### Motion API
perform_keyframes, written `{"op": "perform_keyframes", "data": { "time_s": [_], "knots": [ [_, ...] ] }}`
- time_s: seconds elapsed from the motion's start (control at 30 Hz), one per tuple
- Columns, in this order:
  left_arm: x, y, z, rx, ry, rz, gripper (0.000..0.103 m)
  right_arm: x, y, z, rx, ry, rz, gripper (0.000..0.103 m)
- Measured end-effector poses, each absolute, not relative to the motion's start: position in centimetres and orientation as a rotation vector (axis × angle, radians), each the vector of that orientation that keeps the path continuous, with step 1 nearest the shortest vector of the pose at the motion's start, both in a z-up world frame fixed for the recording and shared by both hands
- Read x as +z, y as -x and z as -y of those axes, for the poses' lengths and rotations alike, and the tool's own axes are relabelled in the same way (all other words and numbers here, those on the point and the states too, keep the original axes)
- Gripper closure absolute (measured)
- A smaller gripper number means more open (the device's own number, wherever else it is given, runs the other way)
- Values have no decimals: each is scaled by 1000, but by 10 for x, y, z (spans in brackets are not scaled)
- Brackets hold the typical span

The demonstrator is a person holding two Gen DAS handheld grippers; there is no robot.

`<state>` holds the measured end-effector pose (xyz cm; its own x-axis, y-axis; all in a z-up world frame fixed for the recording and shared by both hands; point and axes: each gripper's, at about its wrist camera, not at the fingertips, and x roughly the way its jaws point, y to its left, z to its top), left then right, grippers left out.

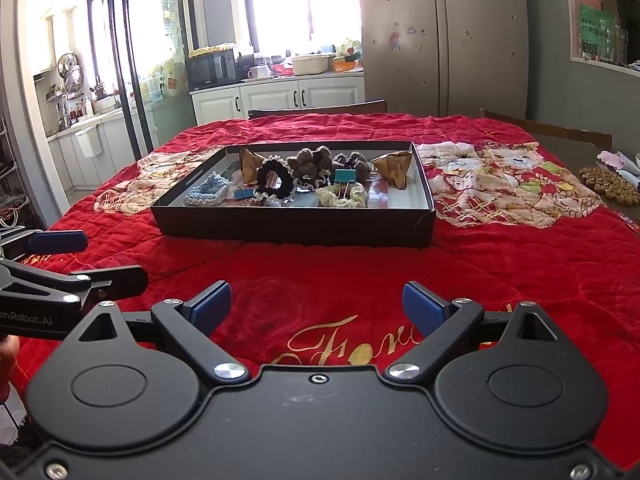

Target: Organize objects

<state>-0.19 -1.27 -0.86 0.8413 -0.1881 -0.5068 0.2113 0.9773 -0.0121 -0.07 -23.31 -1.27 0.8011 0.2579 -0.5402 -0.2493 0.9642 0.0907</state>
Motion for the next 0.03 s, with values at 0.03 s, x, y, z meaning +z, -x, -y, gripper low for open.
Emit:
{"op": "perform_keyframes", "data": {
  "time_s": [0.03],
  "knots": [
    [-9,2,13,-216,-46,-530,0,-13,-1,234,274,-15,-584,11]
  ]
}}
